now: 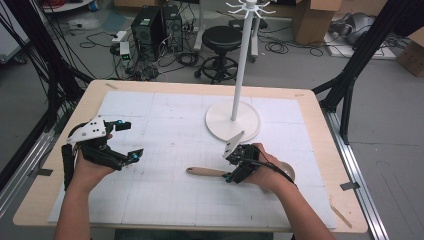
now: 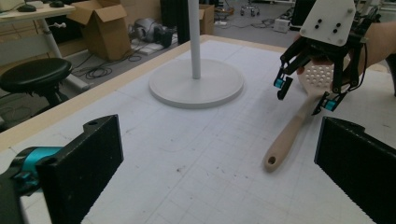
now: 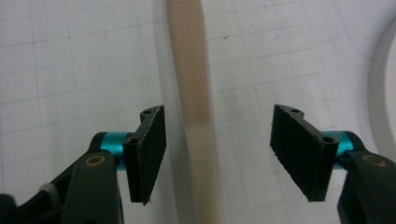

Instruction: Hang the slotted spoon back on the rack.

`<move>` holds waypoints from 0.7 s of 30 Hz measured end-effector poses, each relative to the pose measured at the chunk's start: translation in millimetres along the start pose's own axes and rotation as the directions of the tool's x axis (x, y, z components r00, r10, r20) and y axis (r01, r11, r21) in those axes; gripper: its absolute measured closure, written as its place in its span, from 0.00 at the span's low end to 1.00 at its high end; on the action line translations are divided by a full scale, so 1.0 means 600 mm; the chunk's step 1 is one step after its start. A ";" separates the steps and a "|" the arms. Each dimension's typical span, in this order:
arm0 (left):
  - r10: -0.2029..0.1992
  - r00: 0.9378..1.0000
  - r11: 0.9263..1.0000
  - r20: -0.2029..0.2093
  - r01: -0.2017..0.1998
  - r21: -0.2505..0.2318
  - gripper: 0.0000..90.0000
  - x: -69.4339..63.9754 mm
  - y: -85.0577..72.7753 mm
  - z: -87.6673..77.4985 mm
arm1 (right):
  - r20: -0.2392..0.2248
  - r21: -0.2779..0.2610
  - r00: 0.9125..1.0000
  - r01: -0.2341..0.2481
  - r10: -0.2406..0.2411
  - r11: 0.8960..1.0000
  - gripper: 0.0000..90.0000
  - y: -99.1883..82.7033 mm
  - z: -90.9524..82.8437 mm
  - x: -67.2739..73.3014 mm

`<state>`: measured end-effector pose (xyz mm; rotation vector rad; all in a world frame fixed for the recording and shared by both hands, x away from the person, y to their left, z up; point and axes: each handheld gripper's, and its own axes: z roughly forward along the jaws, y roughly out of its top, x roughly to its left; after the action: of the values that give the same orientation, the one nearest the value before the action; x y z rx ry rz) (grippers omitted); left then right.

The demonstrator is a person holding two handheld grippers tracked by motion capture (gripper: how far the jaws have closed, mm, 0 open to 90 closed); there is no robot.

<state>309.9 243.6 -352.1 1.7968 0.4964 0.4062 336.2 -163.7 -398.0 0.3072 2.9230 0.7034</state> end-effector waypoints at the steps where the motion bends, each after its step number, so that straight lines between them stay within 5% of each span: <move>1: 0.000 1.000 1.000 0.000 0.000 0.000 0.02 0.000 0.000 0.000 | -0.007 0.013 1.000 0.004 -0.004 1.000 0.44 0.001 0.002 0.001; 9: 0.001 1.000 1.000 -0.004 -0.001 0.001 0.02 0.000 0.000 -0.001 | -0.011 0.086 1.000 0.022 -0.021 0.996 0.52 0.004 0.020 0.002; 21: 0.000 1.000 1.000 -0.005 0.000 -0.003 0.02 0.001 0.000 -0.002 | -0.025 0.100 0.999 0.034 -0.032 0.994 0.64 0.006 0.030 0.001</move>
<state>309.6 244.7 -351.8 1.7932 0.4990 0.4113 339.3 -153.0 -412.1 0.2611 2.9836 0.5601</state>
